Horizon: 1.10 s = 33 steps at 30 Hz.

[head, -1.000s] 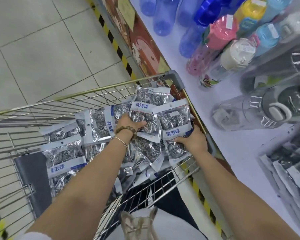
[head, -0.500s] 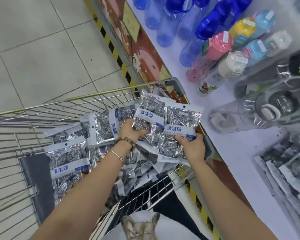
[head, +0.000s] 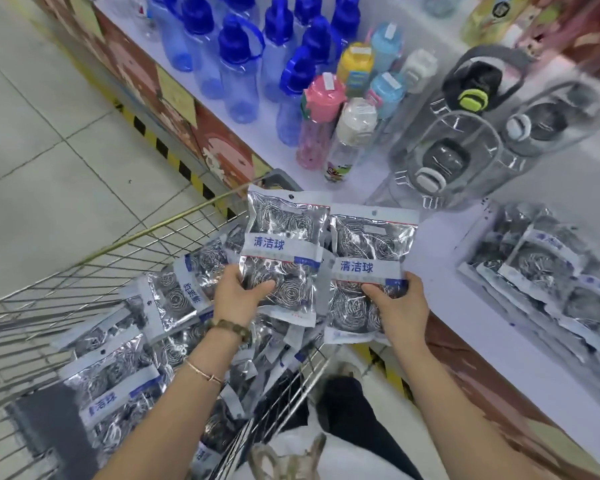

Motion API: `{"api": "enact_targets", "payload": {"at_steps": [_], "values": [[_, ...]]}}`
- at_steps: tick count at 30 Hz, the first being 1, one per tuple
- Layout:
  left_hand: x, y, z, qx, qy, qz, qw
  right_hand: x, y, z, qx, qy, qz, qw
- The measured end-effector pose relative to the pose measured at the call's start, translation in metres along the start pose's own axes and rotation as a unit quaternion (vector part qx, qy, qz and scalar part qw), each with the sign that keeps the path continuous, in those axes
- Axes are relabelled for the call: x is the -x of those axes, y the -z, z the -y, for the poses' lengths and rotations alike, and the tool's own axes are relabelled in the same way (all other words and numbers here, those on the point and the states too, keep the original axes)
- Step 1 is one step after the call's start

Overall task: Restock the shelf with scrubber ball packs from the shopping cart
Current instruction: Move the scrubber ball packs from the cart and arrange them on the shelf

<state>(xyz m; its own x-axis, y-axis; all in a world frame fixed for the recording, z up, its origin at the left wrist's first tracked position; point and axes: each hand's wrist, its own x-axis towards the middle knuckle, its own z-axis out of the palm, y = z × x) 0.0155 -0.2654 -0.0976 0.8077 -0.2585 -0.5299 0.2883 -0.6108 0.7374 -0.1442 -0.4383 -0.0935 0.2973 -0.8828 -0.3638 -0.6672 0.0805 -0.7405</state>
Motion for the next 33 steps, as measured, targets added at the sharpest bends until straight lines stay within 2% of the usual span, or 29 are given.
{"api": "enact_targets", "payload": {"at_steps": [13,27,33], "values": [[0.094,-0.108,-0.051,-0.023,-0.097,0.102,0.99,0.023,0.137,-0.069,-0.128,-0.028,-0.144,0.981],[0.26,-0.298,-0.06,-0.079,-0.186,0.239,0.95,0.071,0.33,-0.237,-0.149,-0.11,-0.267,0.946],[0.323,-0.356,-0.055,-0.102,-0.208,0.287,0.929,0.098,0.386,-0.288,-0.166,-0.142,-0.303,0.928]]}}
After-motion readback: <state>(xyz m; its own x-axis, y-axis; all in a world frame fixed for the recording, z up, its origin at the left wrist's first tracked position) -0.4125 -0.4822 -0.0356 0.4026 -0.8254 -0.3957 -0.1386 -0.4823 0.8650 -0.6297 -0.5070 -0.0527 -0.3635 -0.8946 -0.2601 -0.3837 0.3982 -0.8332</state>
